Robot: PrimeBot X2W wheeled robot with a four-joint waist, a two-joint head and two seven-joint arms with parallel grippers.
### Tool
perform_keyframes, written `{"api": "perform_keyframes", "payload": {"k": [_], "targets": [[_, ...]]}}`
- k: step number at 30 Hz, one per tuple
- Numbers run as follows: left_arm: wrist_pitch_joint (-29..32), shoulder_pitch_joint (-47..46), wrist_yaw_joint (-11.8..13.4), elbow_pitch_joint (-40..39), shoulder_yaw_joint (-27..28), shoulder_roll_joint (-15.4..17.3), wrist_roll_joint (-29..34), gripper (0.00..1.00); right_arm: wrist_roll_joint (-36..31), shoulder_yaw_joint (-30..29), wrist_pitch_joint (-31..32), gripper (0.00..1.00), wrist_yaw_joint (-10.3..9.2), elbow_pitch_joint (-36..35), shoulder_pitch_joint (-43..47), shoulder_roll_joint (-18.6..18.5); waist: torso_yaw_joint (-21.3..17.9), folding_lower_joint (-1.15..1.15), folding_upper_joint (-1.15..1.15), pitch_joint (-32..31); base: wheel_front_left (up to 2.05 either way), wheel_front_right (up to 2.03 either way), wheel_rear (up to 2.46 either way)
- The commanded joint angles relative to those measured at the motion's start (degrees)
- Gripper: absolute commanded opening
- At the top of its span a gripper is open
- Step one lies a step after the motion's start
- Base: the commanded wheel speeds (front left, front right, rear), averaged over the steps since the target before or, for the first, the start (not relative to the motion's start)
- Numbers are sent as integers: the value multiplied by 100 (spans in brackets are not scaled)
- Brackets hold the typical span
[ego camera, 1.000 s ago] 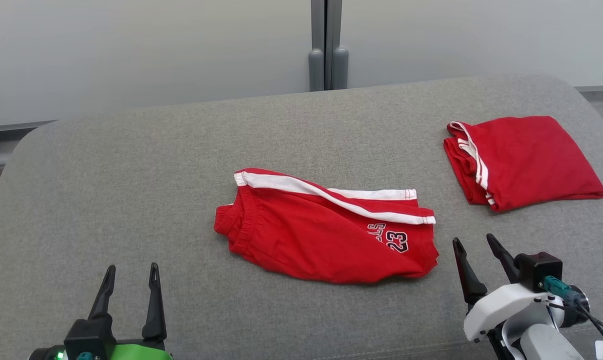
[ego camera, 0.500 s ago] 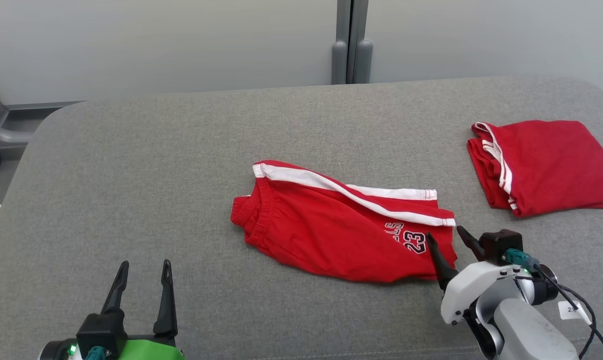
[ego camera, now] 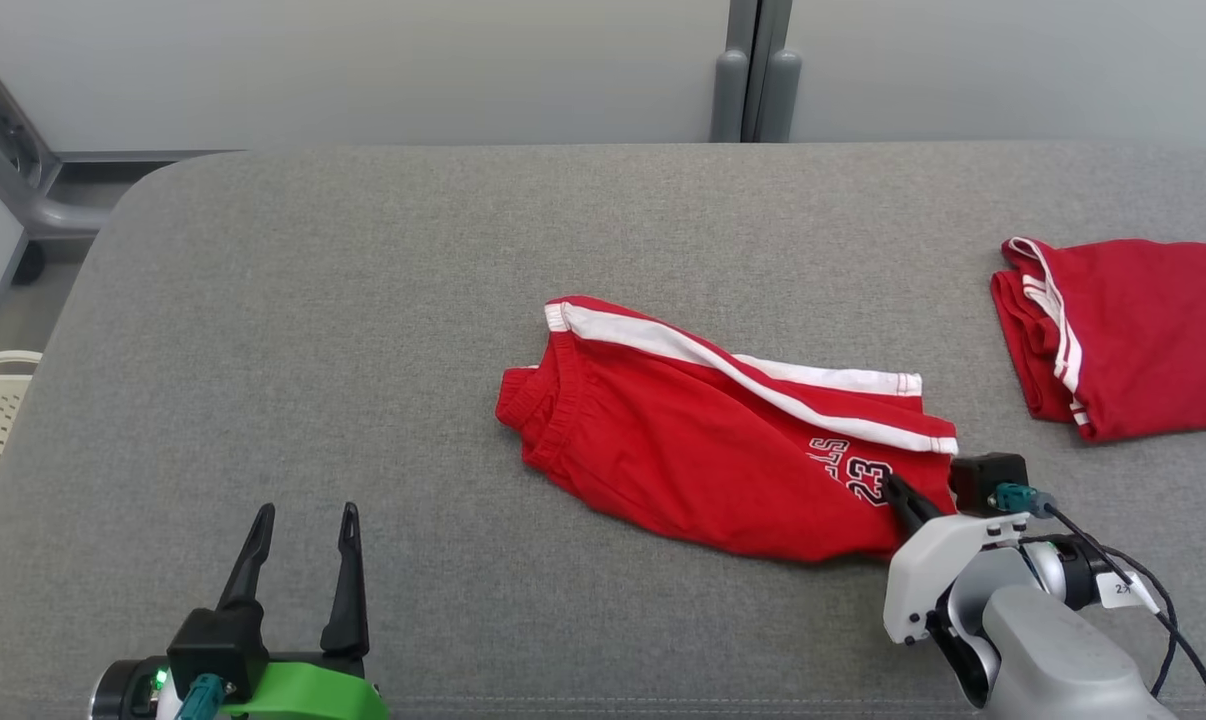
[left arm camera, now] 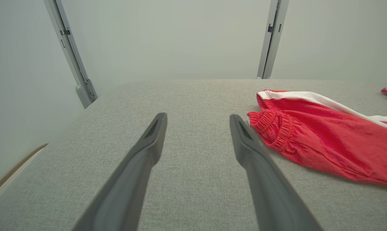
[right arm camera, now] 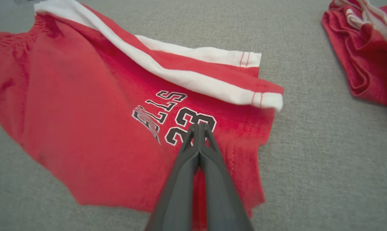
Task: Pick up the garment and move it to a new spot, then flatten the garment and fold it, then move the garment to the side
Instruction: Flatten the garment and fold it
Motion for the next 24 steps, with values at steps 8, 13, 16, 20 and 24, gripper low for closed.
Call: {"api": "perform_keyframes", "payload": {"k": [8,13,16,20,24], "targets": [[-18,-270,-65,37,-69,-1,60,100,188,171,-47,0,-6,675,-563,-79,251,0,0,291,0,0,0],[-18,-362,-74,71,-125,-10,58,100,281,228,-11,0,-6,1004,-976,-139,388,0,0,447,0,0,0],[-18,-412,-74,80,-166,-16,50,100,352,214,-9,0,-6,1156,-1211,-194,478,0,0,522,0,0,0],[-18,-460,-61,99,-228,-24,16,100,415,208,-7,0,-6,1309,-1448,-250,591,0,0,600,0,0,0],[-18,-499,-49,117,-274,-28,-6,100,447,195,30,0,-6,1394,-1598,-322,665,0,0,655,0,0,0]]}}
